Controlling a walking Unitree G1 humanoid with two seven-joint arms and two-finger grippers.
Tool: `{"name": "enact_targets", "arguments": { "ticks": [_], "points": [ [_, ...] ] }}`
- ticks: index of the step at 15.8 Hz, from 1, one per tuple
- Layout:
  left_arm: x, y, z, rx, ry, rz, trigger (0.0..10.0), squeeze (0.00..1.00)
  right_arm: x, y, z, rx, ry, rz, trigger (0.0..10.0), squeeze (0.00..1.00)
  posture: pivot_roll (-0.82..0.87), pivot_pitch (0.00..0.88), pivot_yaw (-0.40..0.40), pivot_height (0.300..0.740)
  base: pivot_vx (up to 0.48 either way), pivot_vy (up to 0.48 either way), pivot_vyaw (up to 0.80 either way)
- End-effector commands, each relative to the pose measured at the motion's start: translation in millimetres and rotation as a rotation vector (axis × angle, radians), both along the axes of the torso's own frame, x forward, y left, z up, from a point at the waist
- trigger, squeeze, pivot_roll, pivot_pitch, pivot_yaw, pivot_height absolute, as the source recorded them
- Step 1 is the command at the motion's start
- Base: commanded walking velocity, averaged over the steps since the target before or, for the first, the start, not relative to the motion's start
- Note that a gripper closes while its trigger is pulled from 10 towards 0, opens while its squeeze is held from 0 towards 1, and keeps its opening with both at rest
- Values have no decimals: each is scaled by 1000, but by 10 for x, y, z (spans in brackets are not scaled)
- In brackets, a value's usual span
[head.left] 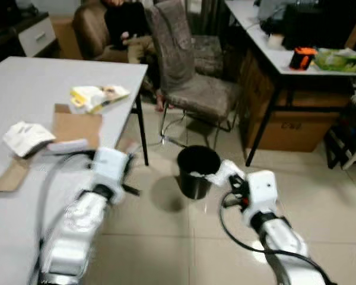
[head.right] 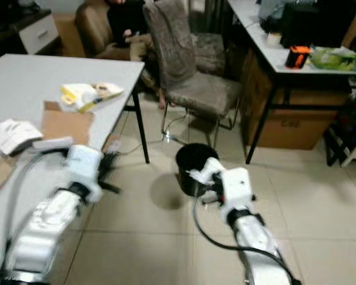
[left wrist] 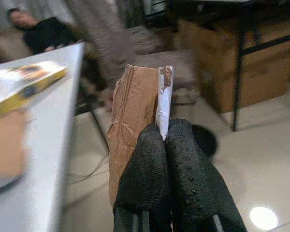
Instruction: Picking trash to rubbish bin
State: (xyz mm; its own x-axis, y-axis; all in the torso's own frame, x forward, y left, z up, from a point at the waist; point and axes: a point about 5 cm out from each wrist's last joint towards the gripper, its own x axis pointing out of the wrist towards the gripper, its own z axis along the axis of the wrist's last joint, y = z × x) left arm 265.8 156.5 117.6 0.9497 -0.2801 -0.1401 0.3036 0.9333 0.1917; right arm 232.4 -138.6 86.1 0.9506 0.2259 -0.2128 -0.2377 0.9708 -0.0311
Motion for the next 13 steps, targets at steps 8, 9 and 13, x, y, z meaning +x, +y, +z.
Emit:
{"name": "enact_targets", "arguments": {
  "ticks": [8, 9, 13],
  "points": [
    [37, -7, -38, 0, 36, -35, 10000, 0, 1, 42, -3, 25, 4, 5, 10000, 0, -40, 0, 33, 740, 0, -38, 0],
    [37, -13, -49, -8, 48, -38, 10000, 0, 1, 41, -11, 24, 7, 4, 10000, 0, -39, 0, 34, 740, 0, 0, 0],
    [70, -30, -63, 19, 2, -64, 10000, 0, 12, -7, -147, 12, 71, -20, 10000, 0, -37, 0, 25, 740, 0, 0, -323]
  ]
}}
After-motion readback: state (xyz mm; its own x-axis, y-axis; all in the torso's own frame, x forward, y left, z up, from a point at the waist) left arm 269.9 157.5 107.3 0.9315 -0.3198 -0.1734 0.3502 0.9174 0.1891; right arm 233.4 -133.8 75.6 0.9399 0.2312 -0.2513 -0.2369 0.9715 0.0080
